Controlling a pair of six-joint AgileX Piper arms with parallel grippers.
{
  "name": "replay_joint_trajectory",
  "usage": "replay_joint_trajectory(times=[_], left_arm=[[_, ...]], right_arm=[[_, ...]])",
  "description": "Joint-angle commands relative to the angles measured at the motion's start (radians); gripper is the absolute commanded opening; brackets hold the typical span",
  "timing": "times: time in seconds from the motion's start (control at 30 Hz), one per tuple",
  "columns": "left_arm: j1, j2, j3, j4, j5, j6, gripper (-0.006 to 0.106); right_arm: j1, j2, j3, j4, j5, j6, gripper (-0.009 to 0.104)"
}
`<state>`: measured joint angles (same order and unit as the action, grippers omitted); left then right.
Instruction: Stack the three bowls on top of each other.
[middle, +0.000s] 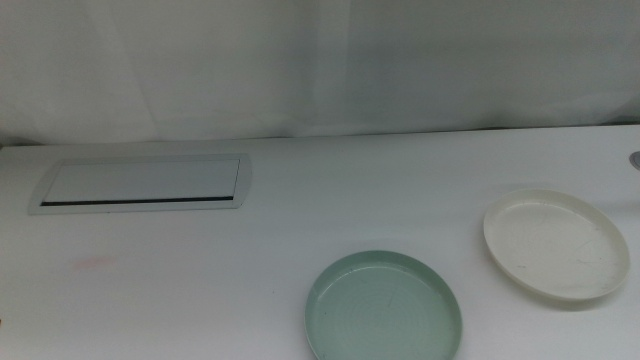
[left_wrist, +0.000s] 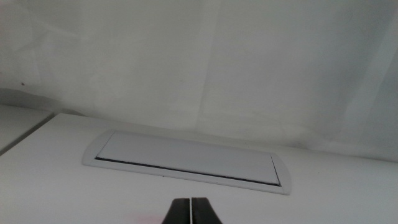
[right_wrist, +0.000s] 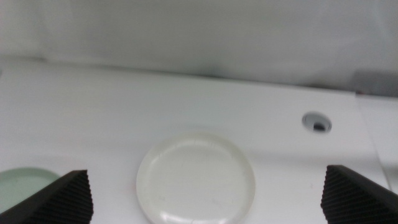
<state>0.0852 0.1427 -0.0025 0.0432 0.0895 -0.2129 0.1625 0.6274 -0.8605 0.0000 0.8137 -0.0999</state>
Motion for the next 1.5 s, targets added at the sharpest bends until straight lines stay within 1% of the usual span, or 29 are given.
replay_joint_trajectory(times=[0.0,0.1,0.23,0.37,0.43,0.47,0.53,0.7,0.8,0.83,0.97,1.17,1.3,1.47], left_arm=[[0.003,-0.005,0.039,0.002,-0.016,-0.001,-0.001],[0.003,-0.005,0.039,0.002,-0.016,-0.001,-0.001],[0.003,-0.005,0.039,0.002,-0.014,-0.001,-0.001],[0.003,-0.007,0.039,0.002,-0.012,-0.001,-0.001],[0.003,-0.011,0.039,0.002,-0.008,-0.001,-0.001],[0.003,-0.012,0.039,0.002,-0.007,-0.001,-0.001],[0.003,-0.014,0.039,0.002,-0.006,-0.001,-0.001],[0.003,-0.014,0.039,0.002,-0.006,-0.001,-0.001],[0.003,-0.014,0.039,0.002,-0.006,-0.005,-0.001],[0.003,-0.014,0.039,0.002,-0.006,-0.005,-0.001],[0.003,-0.014,0.039,0.002,-0.004,-0.005,-0.001],[0.003,-0.014,0.039,0.002,-0.004,-0.005,-0.001],[0.003,-0.014,0.039,0.002,0.0,-0.005,-0.001],[0.003,-0.014,0.039,0.002,0.0,-0.005,-0.001]], right_arm=[[-0.004,0.078,-0.08,-0.009,0.085,0.02,0.103],[-0.004,0.175,-0.169,-0.023,0.178,0.063,0.103],[-0.004,0.324,-0.25,-0.103,0.269,0.09,0.103],[-0.006,0.458,-0.289,-0.198,0.277,0.1,0.103],[-0.028,0.521,-0.294,-0.218,0.268,0.107,0.103],[-0.051,0.554,-0.294,-0.214,0.264,0.107,0.103],[-0.104,0.62,-0.294,-0.171,0.257,0.093,0.103],[-0.255,0.738,-0.294,0.0,0.194,-0.024,0.103],[-0.284,0.791,-0.294,0.011,0.158,-0.04,0.103],[-0.284,0.805,-0.294,0.0,0.149,-0.04,0.103],[-0.282,0.901,-0.294,0.022,0.085,-0.049,0.103],[-0.282,1.023,-0.294,0.02,0.042,-0.049,0.103],[-0.282,1.097,-0.294,0.03,-0.006,-0.047,0.103],[-0.282,1.174,-0.294,0.033,-0.027,-0.047,0.103]])
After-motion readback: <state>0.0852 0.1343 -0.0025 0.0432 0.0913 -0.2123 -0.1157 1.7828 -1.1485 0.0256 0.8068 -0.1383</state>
